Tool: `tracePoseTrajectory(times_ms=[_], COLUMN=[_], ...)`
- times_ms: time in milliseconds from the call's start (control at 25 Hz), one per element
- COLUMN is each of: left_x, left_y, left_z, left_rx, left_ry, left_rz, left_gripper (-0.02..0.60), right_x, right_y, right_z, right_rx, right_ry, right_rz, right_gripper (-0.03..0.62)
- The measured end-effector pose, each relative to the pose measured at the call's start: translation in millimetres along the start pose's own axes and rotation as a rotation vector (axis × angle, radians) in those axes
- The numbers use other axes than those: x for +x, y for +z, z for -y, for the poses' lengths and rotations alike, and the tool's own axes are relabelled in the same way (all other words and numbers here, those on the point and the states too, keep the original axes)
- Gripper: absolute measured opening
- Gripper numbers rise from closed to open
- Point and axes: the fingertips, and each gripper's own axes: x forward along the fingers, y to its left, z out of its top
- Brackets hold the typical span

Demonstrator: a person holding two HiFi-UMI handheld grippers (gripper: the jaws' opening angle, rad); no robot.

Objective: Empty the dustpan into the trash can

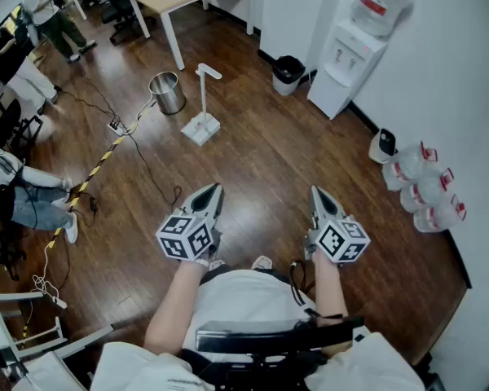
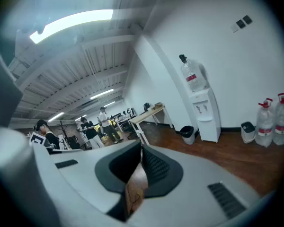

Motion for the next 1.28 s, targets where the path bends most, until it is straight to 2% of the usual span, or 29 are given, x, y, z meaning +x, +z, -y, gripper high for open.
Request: tracePoseTrajectory(times_ms=[320,520,680,880,1040,1280], left_x=[18,28,41,58,79,95], left_y=[-1,12,27,70,112,156], left_z=[-7,-44,-99,-193,-260,-329], left_rx=[-0.002,-0.030,-0.061,-0.084,-0.090,-0.094], left_ry=[0.042,0.092,0.129,0.158,0.135,0.065], left_rz=[0.018,0.032,0.039,0.039,0.029,0.004], left_gripper=[-0.009,-0.009,-0.009,-0.009,-0.009,-0.009], right_x=[31,83,149,254,331,422], right_y=[7,9,9,3,7,9], right_z=[14,8,-8,-49,-87,-142], right_rx=[-0.023,-0.025,-0.038,-0.049,-0.052,-0.095], right_ry=[0.065,0.109,0.136,0.149,0.146,0.104], right_rz=[-0.008,-0.046,-0.073,-0.113,-0.129,-0.131], right_gripper=[0.028,0.031,0.034,0.040,0.074,0.150])
